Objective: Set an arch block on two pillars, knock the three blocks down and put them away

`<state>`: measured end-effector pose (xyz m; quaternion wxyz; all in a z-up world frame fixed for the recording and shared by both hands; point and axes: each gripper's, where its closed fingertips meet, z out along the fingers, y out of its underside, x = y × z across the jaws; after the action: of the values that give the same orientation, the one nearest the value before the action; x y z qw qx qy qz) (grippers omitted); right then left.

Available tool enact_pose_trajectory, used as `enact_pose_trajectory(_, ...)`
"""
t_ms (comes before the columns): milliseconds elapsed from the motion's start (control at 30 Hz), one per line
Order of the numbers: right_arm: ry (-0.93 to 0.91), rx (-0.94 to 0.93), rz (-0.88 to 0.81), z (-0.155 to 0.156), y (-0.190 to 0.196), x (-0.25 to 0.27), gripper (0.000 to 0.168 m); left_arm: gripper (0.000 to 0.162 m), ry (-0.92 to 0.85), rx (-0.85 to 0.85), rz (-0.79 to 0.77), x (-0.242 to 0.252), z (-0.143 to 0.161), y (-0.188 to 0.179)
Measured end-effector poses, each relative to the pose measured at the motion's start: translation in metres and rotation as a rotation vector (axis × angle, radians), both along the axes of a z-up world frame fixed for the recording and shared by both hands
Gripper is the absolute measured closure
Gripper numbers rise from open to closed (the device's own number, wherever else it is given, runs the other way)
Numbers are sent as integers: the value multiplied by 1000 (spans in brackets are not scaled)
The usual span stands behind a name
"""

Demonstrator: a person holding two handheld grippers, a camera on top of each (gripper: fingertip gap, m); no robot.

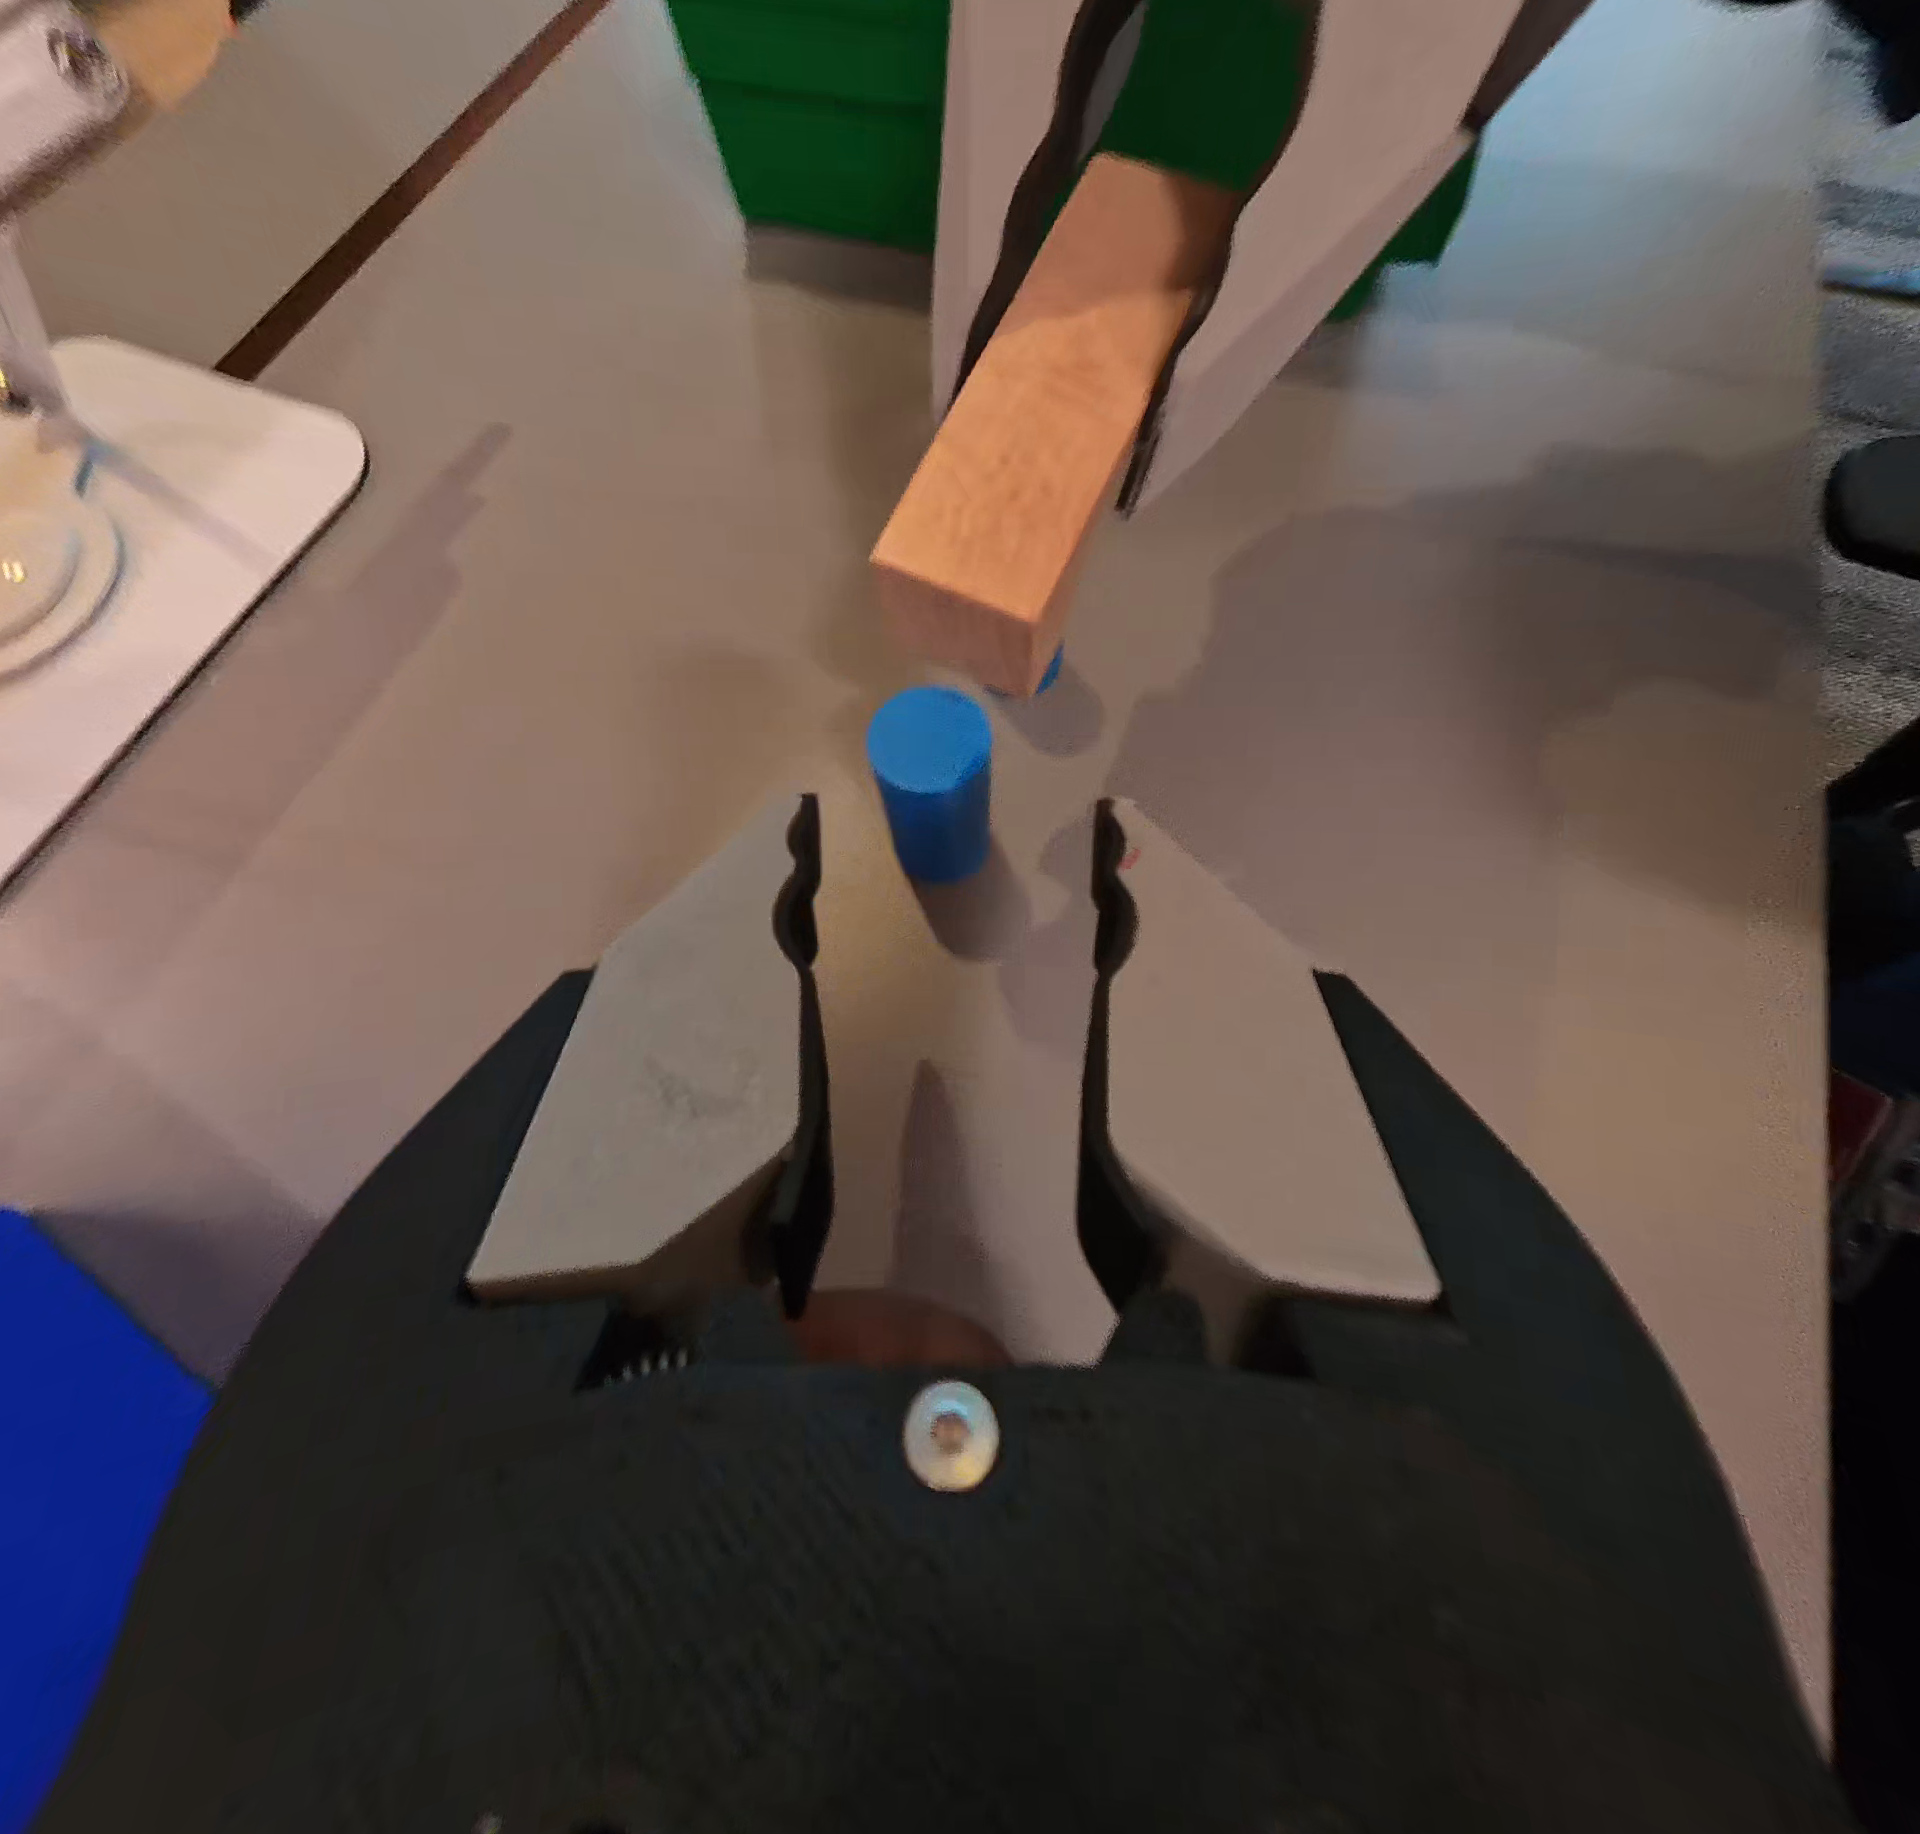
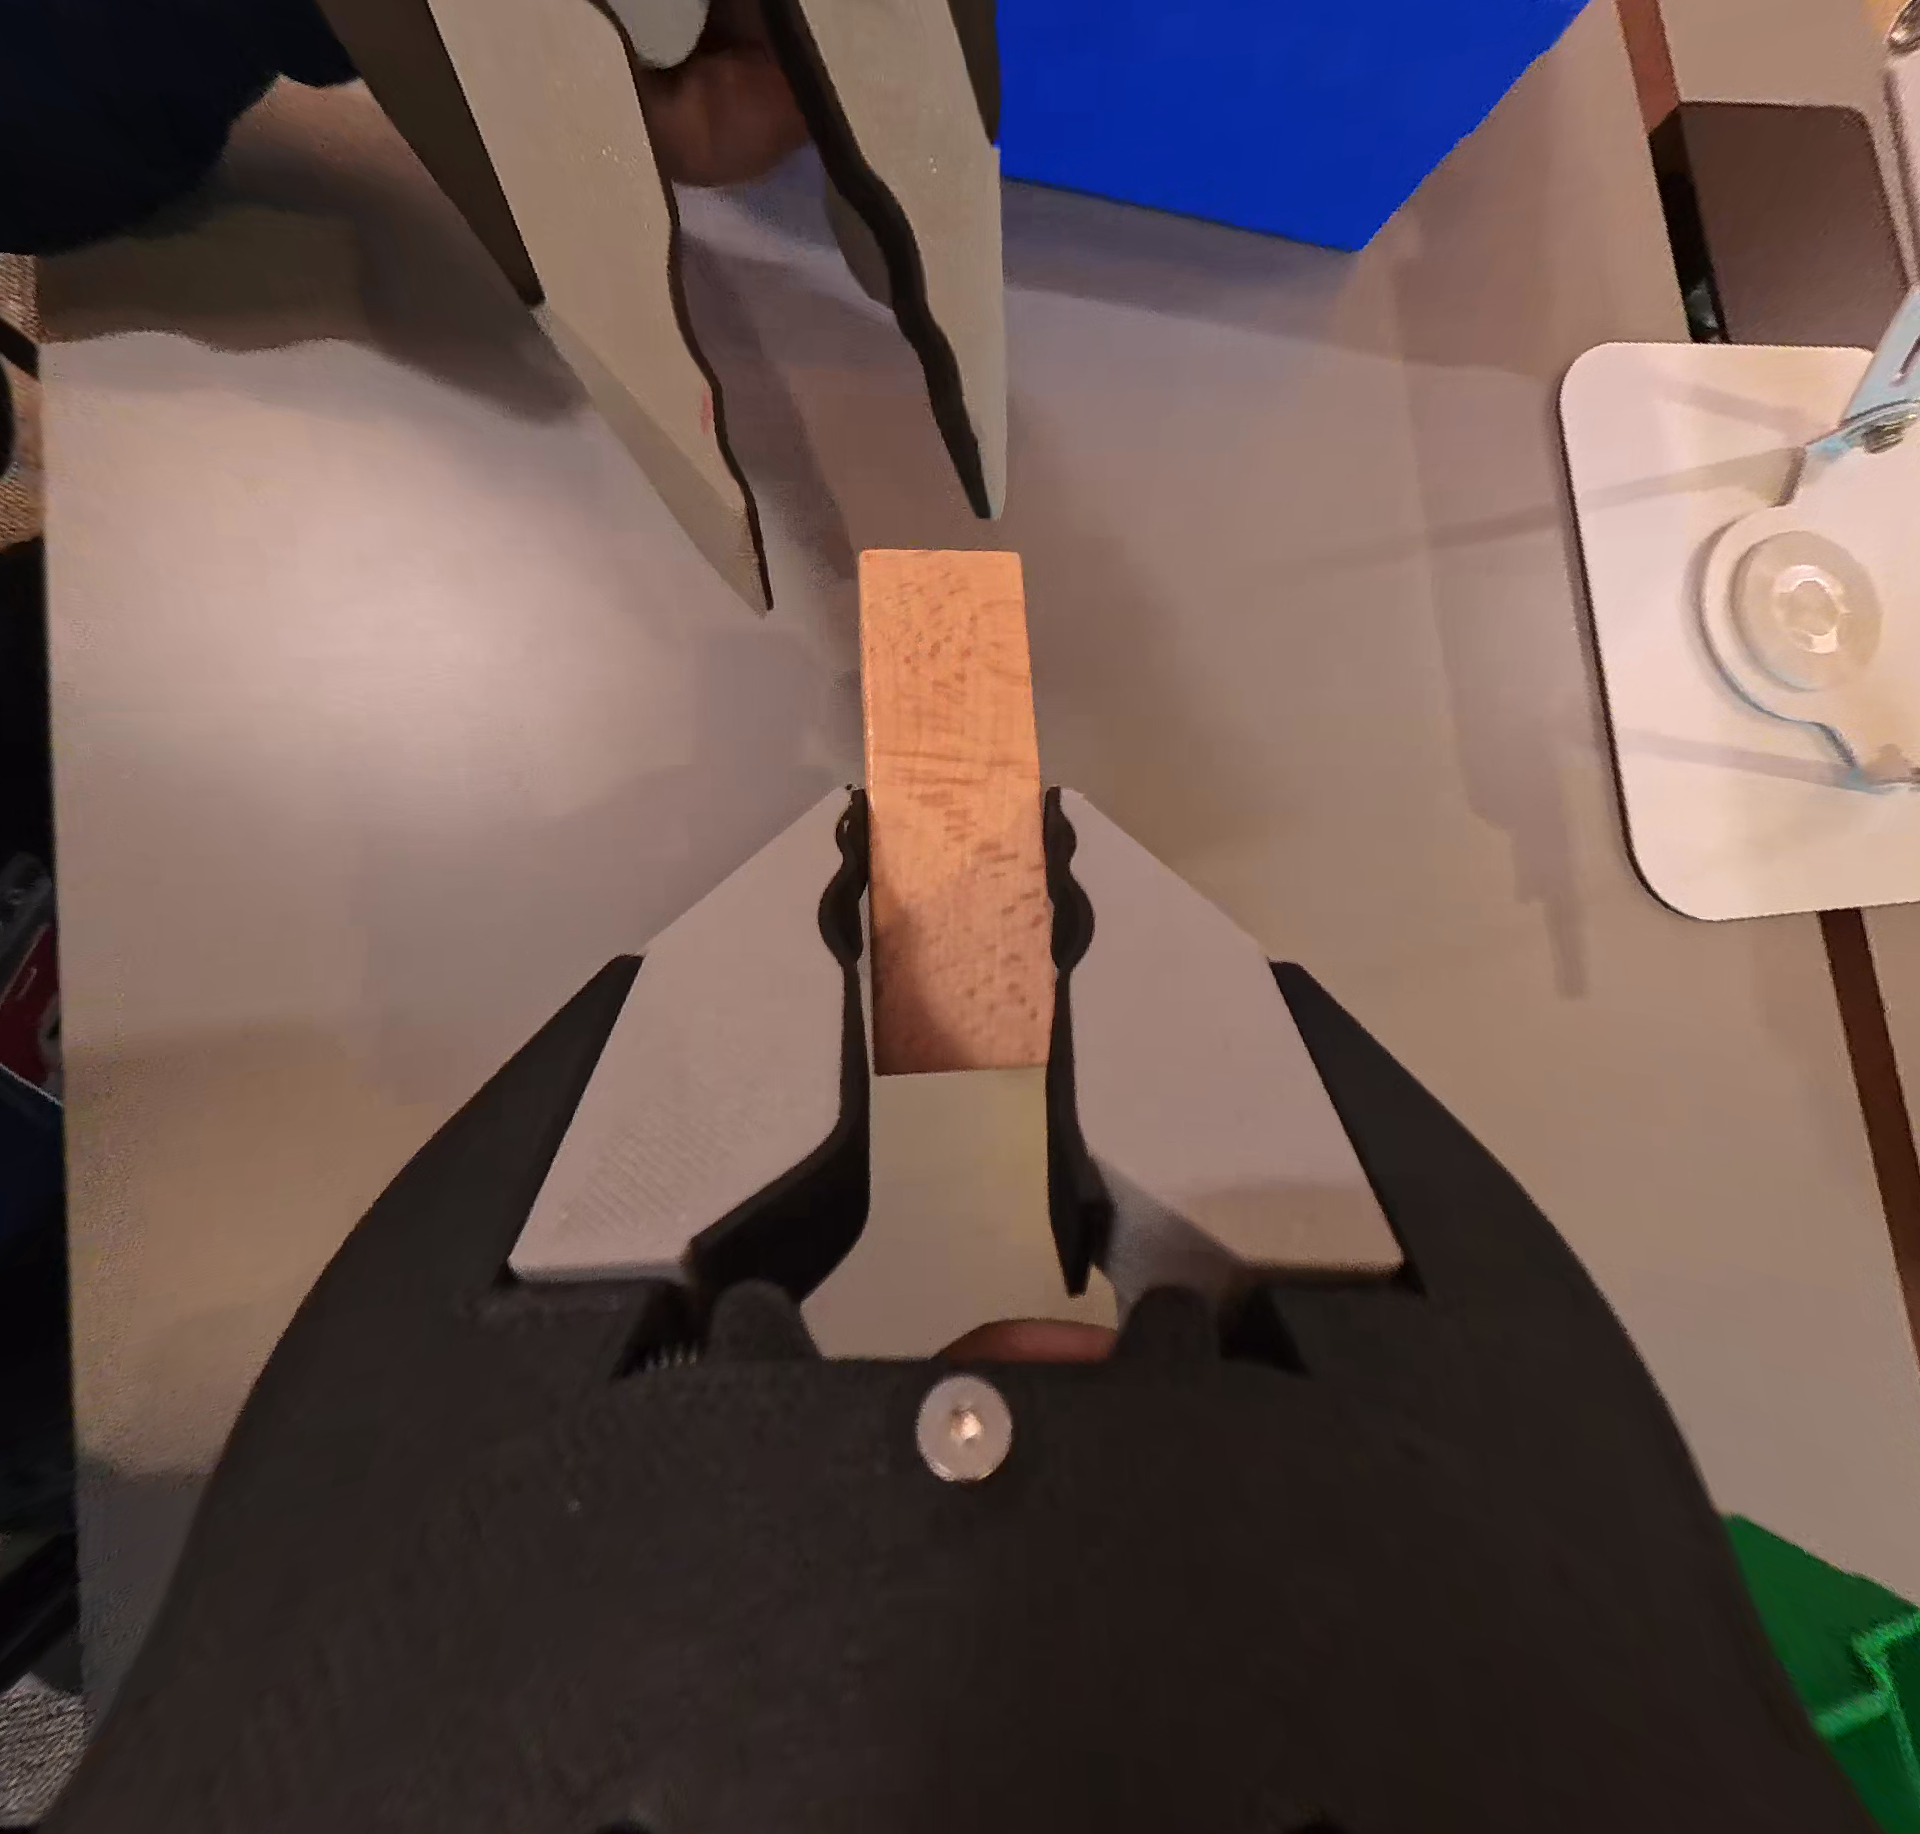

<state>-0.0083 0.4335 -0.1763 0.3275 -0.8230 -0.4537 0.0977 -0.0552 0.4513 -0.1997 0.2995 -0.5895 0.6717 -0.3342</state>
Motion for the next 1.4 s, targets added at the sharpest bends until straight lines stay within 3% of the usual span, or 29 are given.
enact_pose_trajectory(233,45,-9,25,-23,8,-4,137,113,147,-4,49,-4,-39,18)
enact_pose_trajectory(1033,188,34,29,-36,15,5,137,116,170,-2,42,-1,-48,16)
enact_pose_trajectory(1400,400,125,-30,6,12,5,125,111,209,-12,37,0,-60,14)
